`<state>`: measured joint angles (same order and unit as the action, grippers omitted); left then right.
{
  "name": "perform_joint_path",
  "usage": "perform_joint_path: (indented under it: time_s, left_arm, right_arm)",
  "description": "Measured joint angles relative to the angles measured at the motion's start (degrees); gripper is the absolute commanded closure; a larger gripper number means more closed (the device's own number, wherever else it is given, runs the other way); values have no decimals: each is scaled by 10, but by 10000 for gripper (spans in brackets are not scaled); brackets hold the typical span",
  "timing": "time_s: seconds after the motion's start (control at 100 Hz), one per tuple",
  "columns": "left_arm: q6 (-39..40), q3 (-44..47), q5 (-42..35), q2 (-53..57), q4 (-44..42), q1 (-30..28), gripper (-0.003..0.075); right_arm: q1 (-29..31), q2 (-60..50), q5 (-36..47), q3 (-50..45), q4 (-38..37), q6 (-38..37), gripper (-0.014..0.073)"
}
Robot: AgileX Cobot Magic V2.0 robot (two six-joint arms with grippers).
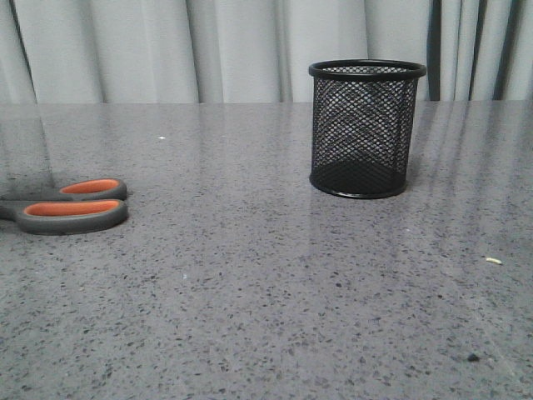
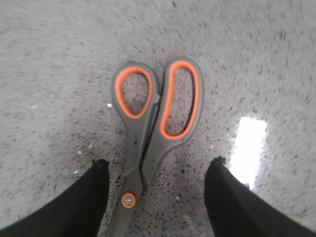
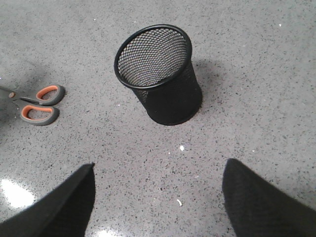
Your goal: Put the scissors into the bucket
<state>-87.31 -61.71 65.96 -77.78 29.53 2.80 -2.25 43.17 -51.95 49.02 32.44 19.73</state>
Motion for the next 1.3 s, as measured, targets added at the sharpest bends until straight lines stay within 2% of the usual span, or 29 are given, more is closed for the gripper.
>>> perform_joint_path:
  time_s: [0.09,0.37,0.7,1.19,1.3]
  left_arm:
    - [-35,0,-7,-32,-5,0,319]
    - [-75,-9,-24,-96,-11,3,320]
    - [-79,-57,-12,-144,-84,52,320]
    - [-79,-70,7,-166,-82,56,321]
    - [-79,-70,8,-167,-81,56,371]
  right_arm:
    - [0,0,1,0,0,0,106]
    - [0,0,1,0,-1,0,106]
    - [0,0,1,0,-7,1,106]
    - [0,0,1,0,-9,2,106]
    - [0,0,1,0,-9,2,106]
